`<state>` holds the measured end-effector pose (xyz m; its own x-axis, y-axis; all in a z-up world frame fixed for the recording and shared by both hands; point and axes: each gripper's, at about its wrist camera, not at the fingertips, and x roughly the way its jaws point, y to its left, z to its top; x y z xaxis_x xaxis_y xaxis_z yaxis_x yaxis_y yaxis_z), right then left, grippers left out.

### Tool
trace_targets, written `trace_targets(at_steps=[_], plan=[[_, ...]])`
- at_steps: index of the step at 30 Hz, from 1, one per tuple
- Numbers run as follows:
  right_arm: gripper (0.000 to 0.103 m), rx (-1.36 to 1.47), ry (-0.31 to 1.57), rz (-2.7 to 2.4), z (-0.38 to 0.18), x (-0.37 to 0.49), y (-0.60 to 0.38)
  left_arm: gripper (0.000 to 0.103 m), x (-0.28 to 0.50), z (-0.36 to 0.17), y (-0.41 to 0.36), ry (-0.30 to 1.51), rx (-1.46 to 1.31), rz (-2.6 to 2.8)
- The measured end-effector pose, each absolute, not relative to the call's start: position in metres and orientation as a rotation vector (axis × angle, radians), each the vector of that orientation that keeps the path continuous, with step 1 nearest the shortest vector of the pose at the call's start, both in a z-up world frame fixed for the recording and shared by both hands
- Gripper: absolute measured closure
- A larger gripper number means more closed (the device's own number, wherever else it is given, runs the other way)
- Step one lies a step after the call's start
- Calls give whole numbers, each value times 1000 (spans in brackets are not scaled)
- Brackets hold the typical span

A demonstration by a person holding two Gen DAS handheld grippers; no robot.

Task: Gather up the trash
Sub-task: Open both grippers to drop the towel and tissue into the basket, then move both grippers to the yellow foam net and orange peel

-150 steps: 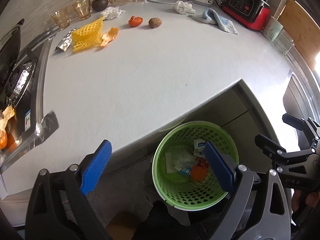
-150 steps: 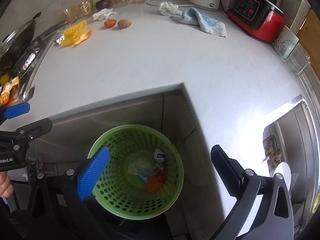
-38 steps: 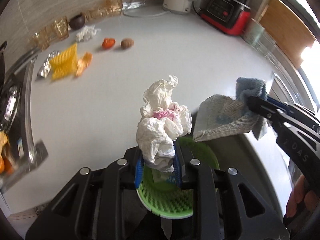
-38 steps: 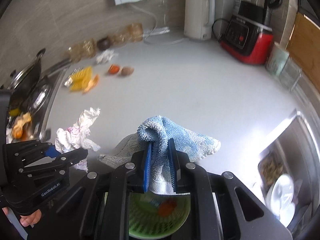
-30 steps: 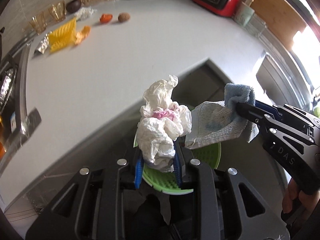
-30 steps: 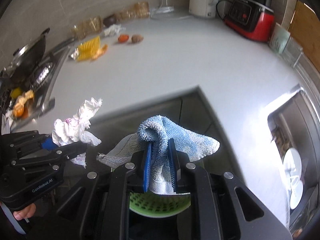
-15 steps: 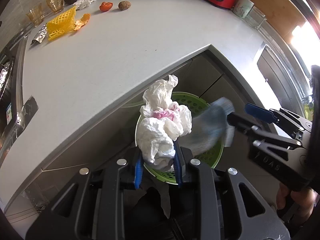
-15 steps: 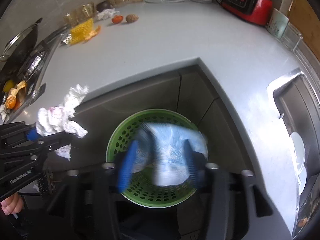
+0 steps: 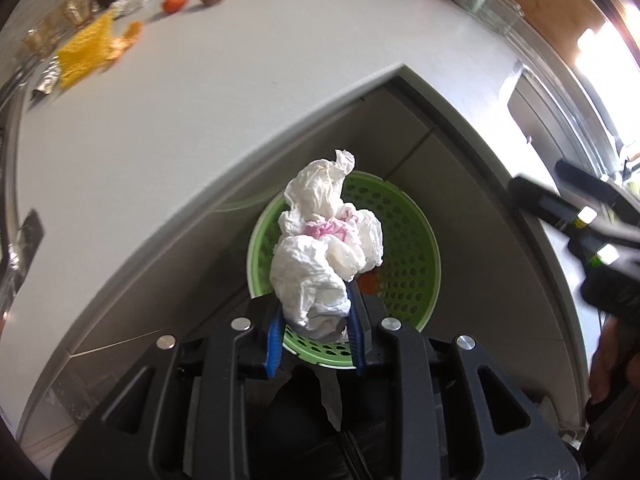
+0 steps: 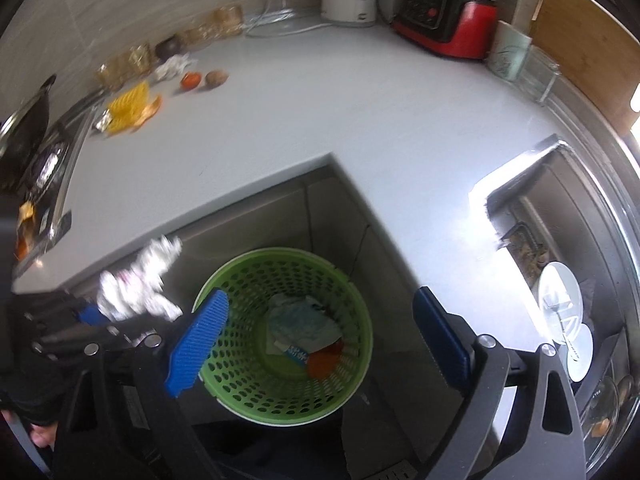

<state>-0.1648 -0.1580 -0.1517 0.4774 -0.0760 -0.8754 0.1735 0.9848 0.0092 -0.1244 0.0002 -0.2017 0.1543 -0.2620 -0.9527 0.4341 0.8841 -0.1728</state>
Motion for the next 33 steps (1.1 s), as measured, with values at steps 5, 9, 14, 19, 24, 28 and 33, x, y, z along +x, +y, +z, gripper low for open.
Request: trace_targets(at_steps=[5,9,14,19,24,28,33], plan=[[8,106,1051,-181,-144,-164,-174,69,-127,-209,-21,1352,187,-545],[8,107,1064,-184,-147,-160,-183,46,-128,-210,-32,1348,212,-544],[8,94,1082,-165,-151,-153,-184,28,-124,-206,-35,1328,213,-521],[8,74,1090,-136,-152,-140,-184,20,-115,-205,-34,1323,196,-488],[8,55,1091,-99,-152,-127,-182,18,-104,-201,-29,1309,158,-443],[8,38,1094,-60,-153,-112,-179,18,-92,-196,-16,1289,112,-378],[8,-3,1099,15,-154,-84,-171,17,-76,-184,10,1256,15,-283]])
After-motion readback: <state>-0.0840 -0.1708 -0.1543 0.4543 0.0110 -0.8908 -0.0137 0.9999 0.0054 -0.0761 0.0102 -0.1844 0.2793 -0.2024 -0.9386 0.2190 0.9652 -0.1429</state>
